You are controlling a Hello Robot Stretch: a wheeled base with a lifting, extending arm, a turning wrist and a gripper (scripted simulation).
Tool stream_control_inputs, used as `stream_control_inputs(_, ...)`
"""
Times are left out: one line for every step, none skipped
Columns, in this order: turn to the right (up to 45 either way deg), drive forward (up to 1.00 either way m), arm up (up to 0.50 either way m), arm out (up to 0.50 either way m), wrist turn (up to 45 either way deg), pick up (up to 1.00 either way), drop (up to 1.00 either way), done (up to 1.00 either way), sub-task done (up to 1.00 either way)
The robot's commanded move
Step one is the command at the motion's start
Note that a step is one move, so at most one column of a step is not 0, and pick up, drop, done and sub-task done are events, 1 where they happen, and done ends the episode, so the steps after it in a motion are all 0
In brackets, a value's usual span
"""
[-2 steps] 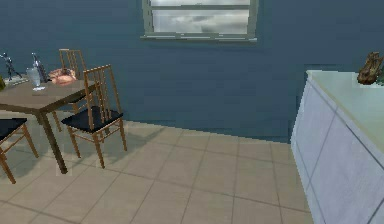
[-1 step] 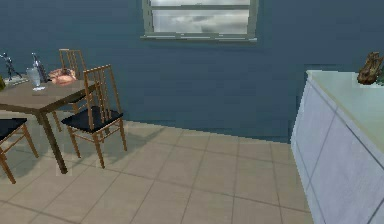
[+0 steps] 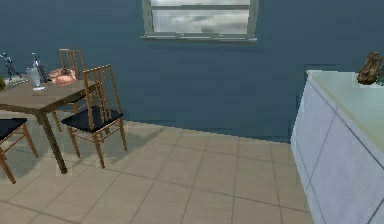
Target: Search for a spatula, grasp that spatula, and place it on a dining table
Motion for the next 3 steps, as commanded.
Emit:
stream_control_inputs(0.0,0.00,0.10,0.00,0.0,0.00,0.00,0.00,0.00)
stream_control_inputs(0.0,0.00,0.04,0.00,0.0,0.00,0.00,0.00,0.00)
stream_control_inputs(0.0,0.00,0.00,0.00,-45.0,0.00,0.00,0.00,0.00)
